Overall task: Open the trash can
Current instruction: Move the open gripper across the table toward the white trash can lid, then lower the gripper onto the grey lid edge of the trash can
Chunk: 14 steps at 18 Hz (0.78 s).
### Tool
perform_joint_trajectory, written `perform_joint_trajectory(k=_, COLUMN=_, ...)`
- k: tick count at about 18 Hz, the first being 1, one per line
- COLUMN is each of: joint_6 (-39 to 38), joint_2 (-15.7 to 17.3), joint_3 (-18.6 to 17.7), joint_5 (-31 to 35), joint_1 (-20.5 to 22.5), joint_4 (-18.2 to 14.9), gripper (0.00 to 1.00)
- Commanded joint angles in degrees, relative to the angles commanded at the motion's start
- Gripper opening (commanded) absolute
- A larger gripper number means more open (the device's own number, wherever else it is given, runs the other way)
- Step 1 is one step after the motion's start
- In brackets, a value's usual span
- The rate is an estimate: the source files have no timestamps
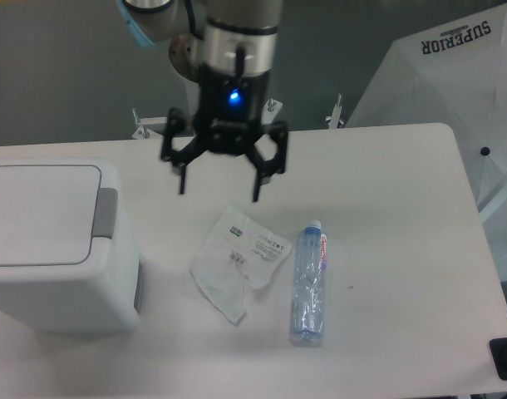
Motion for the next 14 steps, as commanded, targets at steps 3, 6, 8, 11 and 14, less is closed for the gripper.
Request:
perform_joint_trajectory(k=3, joint_6=-1.0, joint_2=0.1, joint_3=-1.3, joint_5=-0.1, joint_1=-1.5, joint_4=0.1, gripper=1.0)
perform_joint_trajectory(k=6, joint_6=-3.4, joint_2=0.0, joint_3=-1.6, joint_5=-0.3, joint_1=-1.9, joint_4=0.0, gripper=1.0)
perform_joint_trajectory(k=8, joint_6=-3.8, joint_2=-0.2, joint_3=-1.9, joint_5=-0.5, joint_1=-2.5, joint_4=0.1, gripper=1.0)
perform_joint_trajectory(k=11, joint_6=-3.7, joint_2=0.0, joint_3=-3.1, joint_5=-0.6, joint_1=-2.7, joint_4=0.5, gripper=1.0)
perform_joint_trajectory(k=14, joint_6=-3.7, joint_2=0.0, joint_3=-3.6, joint_5=-0.6, joint_1=-3.3, joint_4=1.0, gripper=1.0)
